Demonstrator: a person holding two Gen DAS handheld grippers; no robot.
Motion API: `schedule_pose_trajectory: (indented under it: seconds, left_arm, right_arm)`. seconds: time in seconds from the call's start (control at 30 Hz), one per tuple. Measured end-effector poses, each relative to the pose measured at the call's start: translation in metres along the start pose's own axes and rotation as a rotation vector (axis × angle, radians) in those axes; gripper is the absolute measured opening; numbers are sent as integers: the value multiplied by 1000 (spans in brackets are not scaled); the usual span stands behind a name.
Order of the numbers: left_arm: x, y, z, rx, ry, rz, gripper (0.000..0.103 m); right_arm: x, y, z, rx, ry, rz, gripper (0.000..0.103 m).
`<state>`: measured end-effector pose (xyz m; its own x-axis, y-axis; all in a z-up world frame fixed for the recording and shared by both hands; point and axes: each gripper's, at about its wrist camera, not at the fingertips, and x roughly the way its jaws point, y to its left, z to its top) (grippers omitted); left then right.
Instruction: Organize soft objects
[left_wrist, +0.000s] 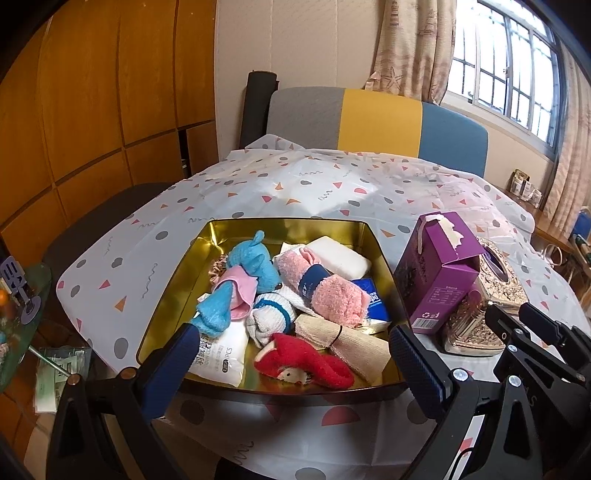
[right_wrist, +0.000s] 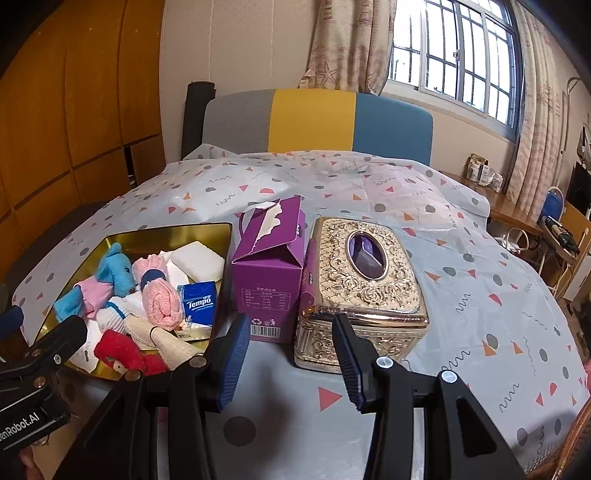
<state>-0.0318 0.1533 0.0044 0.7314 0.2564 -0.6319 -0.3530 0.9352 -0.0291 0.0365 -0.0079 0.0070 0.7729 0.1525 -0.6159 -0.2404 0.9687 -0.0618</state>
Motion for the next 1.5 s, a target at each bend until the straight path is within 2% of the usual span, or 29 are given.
schedule_pose_trajectory:
  seconds: [1.27, 1.5]
  left_arm:
    - [1, 4, -2, 0, 11, 26, 103]
    - [-5, 5, -1, -2, -41, 41, 101]
  right_arm:
    - [2, 5, -3, -16, 12, 11, 47]
    - [4, 5, -4, -19, 20, 9, 47]
